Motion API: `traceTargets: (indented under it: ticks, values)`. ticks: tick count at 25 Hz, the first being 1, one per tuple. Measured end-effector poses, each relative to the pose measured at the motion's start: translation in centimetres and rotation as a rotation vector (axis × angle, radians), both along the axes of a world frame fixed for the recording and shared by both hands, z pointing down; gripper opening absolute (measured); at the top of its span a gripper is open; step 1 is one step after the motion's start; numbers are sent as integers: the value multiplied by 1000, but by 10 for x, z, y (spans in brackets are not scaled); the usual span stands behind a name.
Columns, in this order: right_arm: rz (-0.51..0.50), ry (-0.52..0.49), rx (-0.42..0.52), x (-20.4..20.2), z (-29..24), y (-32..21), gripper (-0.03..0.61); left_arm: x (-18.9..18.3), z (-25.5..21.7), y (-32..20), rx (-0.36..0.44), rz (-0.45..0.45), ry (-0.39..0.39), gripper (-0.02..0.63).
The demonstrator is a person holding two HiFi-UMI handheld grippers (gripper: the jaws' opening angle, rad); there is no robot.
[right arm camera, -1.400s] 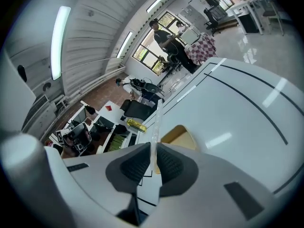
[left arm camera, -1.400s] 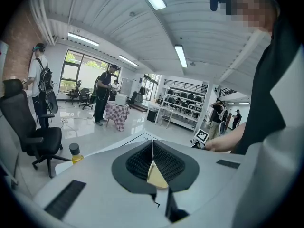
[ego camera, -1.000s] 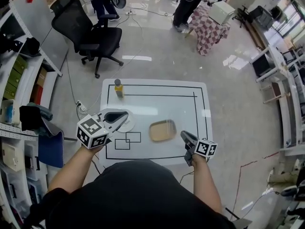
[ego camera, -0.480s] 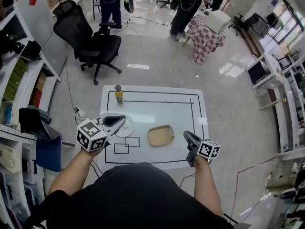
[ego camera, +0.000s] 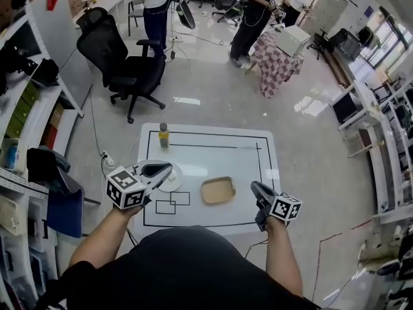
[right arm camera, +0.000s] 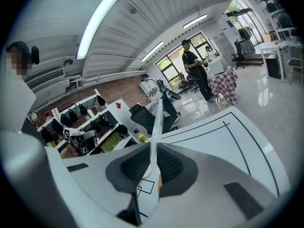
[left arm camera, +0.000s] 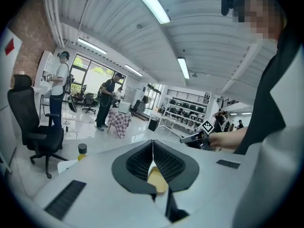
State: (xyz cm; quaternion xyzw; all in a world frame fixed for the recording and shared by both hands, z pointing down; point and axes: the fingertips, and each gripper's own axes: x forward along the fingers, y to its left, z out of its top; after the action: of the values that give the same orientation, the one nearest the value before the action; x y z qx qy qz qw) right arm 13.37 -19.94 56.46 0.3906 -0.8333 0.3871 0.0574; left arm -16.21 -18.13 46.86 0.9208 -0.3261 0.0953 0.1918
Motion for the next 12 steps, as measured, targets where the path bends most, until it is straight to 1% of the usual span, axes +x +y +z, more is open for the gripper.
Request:
traceTargets:
  ticks: [2, 6, 12]
  values:
    - [3, -4, 3, -1, -2, 3, 54, -4, -3, 3, -1, -4, 8, 25]
    - [10, -15, 7, -4, -4, 11, 54, -13, -6, 9, 8, -14, -6, 25]
    - [3, -10, 40, -3, -29, 23, 54, -13, -19, 19, 23, -20, -2, 25]
